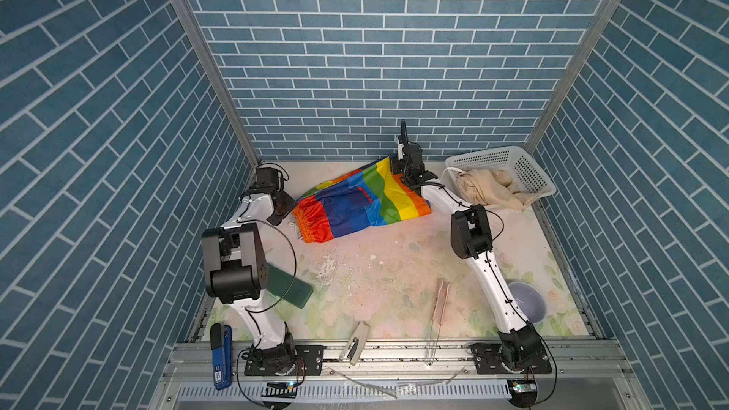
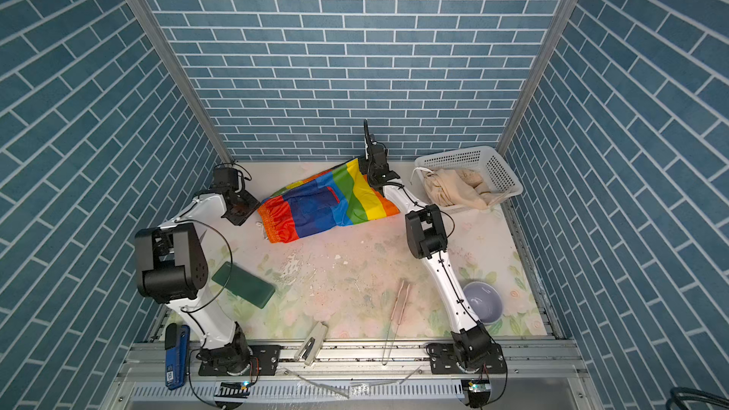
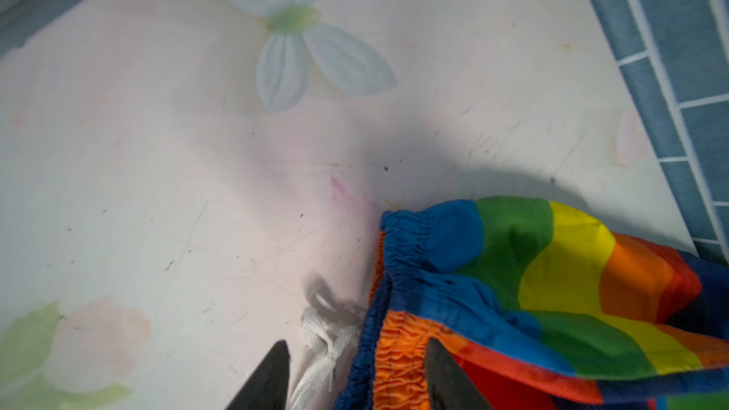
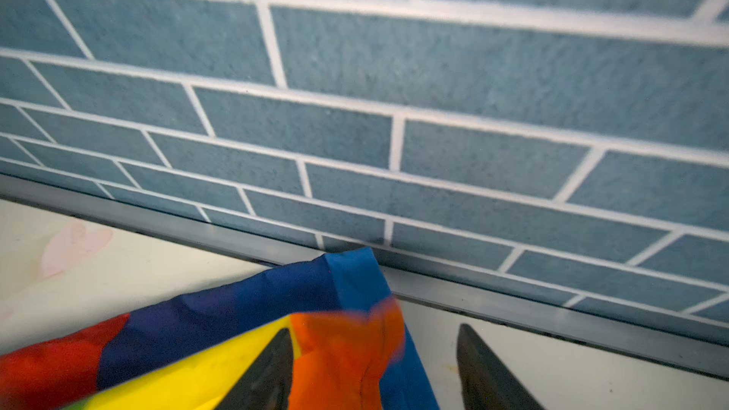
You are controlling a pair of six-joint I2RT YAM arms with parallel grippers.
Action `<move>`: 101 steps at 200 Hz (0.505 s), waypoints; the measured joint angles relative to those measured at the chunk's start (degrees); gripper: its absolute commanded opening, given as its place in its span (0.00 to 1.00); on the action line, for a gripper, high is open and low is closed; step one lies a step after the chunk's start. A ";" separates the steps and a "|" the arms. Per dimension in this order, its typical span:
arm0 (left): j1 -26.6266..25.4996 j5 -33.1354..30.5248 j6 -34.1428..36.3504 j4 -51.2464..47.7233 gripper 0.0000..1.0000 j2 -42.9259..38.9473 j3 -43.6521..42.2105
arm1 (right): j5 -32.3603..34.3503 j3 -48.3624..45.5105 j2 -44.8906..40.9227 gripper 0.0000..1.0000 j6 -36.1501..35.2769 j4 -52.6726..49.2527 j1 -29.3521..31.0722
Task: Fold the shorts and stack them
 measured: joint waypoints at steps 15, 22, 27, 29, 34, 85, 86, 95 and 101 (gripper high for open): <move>-0.02 -0.61 0.22 -0.55 0.68 -2.69 -0.07 | -2.34 -0.52 -1.86 0.75 1.01 -2.47 0.20; -0.04 -0.81 0.24 -0.63 0.70 -4.22 -0.22 | -3.37 -1.73 -3.45 0.75 1.57 -3.52 0.37; -0.11 -0.94 0.20 -0.72 0.70 -5.49 -0.44 | -3.98 -2.93 -4.92 0.75 1.70 -4.24 0.48; -0.13 -0.96 0.31 -0.72 0.70 -5.90 -0.55 | -4.26 -3.48 -5.55 0.75 1.90 -4.50 0.52; -0.17 -0.98 0.28 -0.74 0.71 -7.37 -0.98 | -4.81 -4.68 -7.15 0.75 2.03 -5.31 0.66; -2.67 -0.87 1.31 -1.62 0.72 -17.68 -11.34 | -6.34 -20.09 -28.79 0.70 3.63 -13.75 1.25; -2.71 -0.85 1.29 -1.64 0.71 -17.73 -11.52 | -6.34 -20.20 -29.03 0.70 3.63 -13.97 1.25; -3.37 -0.39 1.33 -1.88 0.72 -18.03 -13.68 | -5.95 -21.64 -32.13 0.66 4.11 -16.85 1.22; -3.85 -0.22 1.36 -2.14 0.72 -18.03 -14.88 | -5.77 -22.88 -33.92 0.64 4.57 -18.27 1.18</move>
